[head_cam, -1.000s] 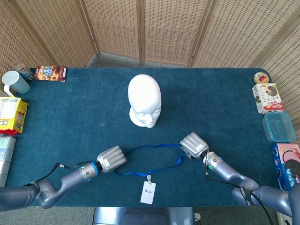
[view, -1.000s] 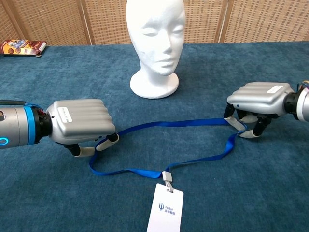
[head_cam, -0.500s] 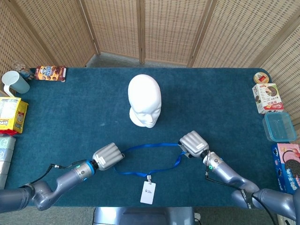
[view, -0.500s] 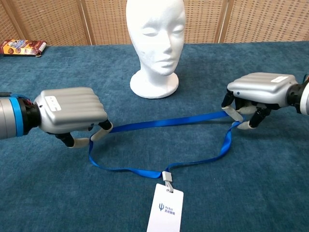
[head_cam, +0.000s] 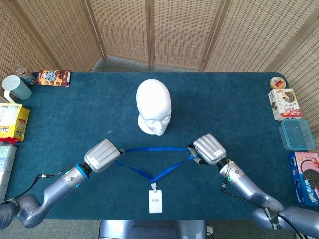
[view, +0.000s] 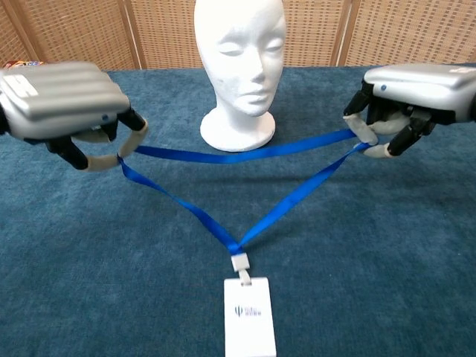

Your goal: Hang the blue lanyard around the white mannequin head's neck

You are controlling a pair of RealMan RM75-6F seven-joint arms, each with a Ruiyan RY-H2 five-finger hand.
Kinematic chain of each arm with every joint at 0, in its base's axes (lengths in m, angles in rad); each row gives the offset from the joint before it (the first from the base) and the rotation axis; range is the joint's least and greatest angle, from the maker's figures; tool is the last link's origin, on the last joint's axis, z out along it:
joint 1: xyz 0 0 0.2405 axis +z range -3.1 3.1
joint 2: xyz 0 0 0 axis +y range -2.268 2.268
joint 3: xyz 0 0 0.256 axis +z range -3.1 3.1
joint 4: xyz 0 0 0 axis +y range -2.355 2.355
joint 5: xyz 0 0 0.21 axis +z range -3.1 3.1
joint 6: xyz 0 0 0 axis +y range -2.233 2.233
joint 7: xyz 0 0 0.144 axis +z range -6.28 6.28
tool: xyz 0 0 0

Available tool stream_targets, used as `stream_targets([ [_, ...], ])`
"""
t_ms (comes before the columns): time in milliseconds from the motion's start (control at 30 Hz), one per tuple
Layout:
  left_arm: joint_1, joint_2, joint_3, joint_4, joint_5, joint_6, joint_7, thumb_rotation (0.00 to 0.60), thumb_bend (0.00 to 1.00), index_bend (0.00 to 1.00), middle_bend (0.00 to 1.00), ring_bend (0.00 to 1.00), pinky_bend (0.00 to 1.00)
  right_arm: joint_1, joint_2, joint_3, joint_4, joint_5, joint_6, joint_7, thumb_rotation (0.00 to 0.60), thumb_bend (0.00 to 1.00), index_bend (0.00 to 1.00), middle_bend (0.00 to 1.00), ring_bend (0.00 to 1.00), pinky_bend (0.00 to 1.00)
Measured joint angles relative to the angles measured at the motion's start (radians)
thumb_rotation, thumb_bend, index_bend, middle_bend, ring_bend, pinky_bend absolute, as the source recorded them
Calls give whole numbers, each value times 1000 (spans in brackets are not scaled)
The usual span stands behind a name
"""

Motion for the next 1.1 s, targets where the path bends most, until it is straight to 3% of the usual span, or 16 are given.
stream_targets([
  [467,56,143,-56,-139,39,146,-44,600,428,608,1000,1000,1000,-45,160,66,-181,-14,104,144,600,474,717,969,1000,1000],
  [833,85,223,-130,-223,50,243,-17,600,428,609,1000,1000,1000,-54,236,138,-225,-1,151,213,600,474,718,969,1000,1000],
  [1100,84,262,-185,-258,14,253,6,600,428,608,1000,1000,1000,-29,271,192,-224,50,126,241,600,474,719,969,1000,1000],
])
